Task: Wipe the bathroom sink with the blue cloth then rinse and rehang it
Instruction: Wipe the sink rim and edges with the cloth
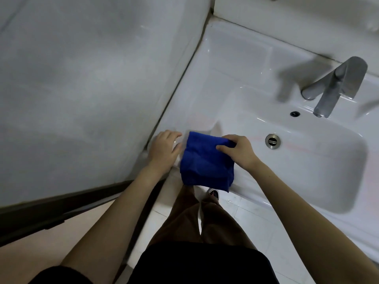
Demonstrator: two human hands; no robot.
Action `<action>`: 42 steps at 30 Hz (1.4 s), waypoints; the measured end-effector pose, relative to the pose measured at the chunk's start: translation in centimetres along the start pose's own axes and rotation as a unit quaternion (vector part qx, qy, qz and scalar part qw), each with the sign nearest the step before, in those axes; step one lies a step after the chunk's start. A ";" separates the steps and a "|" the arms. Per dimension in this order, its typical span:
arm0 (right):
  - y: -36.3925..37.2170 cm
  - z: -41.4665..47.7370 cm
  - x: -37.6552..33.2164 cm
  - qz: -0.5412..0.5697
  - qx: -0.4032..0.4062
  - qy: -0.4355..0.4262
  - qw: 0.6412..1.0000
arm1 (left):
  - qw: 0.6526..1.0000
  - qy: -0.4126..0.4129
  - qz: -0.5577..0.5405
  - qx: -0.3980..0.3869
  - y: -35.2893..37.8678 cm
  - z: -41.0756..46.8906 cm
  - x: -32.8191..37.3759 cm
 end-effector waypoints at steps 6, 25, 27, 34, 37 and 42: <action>0.8 -3.6 -1.0 -0.080 0.014 -0.189 0.979 | 0.998 0.040 0.043 -0.013 0.1 -3.9 -1.3; 3.6 -4.6 -2.0 -0.279 -0.125 -0.109 0.946 | 0.998 0.040 0.043 -0.018 -0.1 -4.6 -1.5; 3.3 -3.7 -2.1 -0.277 -0.126 -0.095 0.948 | 0.998 0.039 0.043 -0.020 -0.3 -4.6 -1.4; 3.4 -3.2 -0.7 -0.191 -0.174 0.019 0.966 | 0.998 0.047 0.042 -0.014 -0.1 -4.6 -1.4; 3.1 -4.0 -0.9 -0.154 -0.156 0.011 0.976 | 0.998 0.053 0.044 -0.008 -0.5 -4.6 -1.3; 2.7 -5.3 -1.0 -0.101 -0.126 0.030 0.986 | 0.997 0.059 0.045 -0.020 -0.7 -4.4 -1.4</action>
Point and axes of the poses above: each hand's wrist, its own z-axis towards the middle knuckle, its own y-axis out of the palm, x = y × z, the point moved 3 cm from there along z, towards the middle knuckle, and after that the axes turned 14 degrees about z, right-handed, at the moved point
